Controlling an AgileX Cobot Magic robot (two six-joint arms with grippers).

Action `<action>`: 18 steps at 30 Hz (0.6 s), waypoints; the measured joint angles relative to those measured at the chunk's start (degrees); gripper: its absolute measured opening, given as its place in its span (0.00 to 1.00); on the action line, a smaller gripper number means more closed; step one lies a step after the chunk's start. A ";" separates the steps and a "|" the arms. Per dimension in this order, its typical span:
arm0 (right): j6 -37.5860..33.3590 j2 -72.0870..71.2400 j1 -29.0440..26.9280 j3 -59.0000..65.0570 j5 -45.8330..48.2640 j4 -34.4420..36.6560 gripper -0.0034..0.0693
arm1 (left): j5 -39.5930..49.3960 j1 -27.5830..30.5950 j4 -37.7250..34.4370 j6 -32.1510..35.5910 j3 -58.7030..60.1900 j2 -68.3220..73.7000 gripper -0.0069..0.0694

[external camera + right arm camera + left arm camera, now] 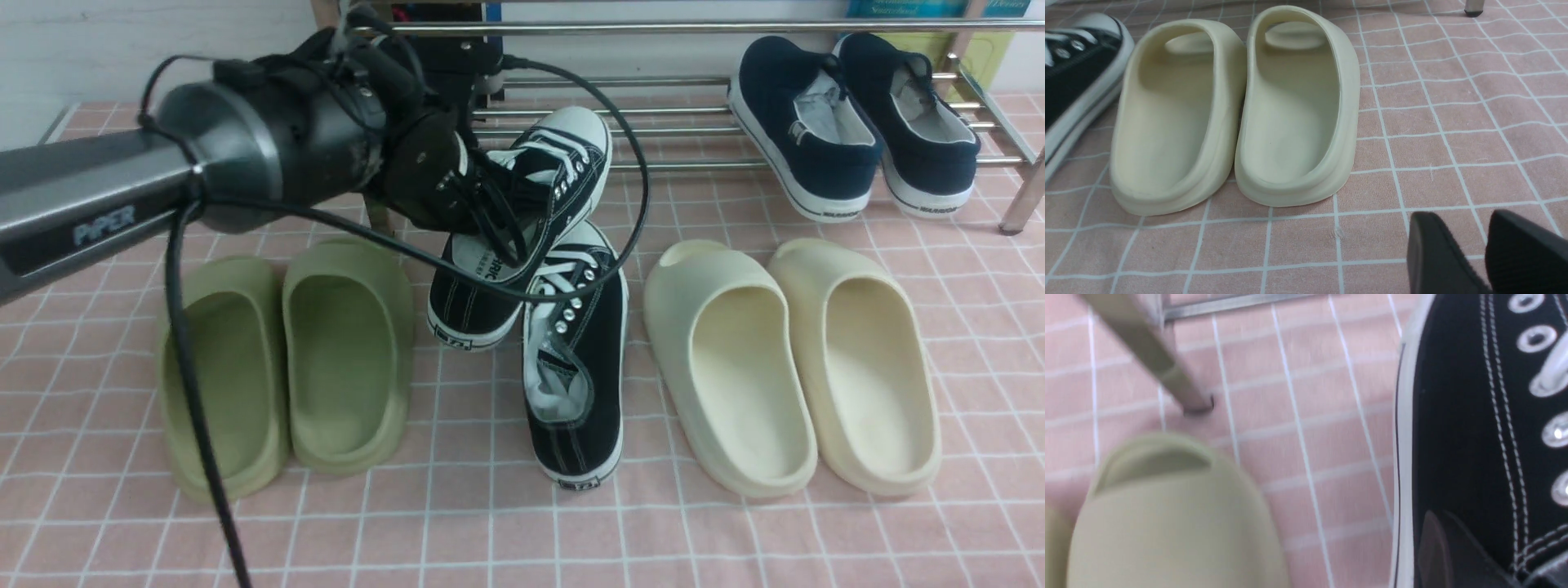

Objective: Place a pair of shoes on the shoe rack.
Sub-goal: Use the left arm to put a shoe into the shoe rack

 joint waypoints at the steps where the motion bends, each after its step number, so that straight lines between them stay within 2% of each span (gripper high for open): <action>1: 0.00 0.00 0.00 0.00 0.00 0.00 0.34 | 0.12 0.00 1.51 -1.48 -2.38 2.57 0.11; 10: 0.00 0.00 0.00 0.00 0.00 0.00 0.36 | 1.33 0.00 10.21 -10.74 -16.50 13.16 0.11; 18: 0.00 0.00 0.00 0.00 0.00 0.00 0.37 | -0.45 0.89 13.22 -14.55 -22.30 15.99 0.11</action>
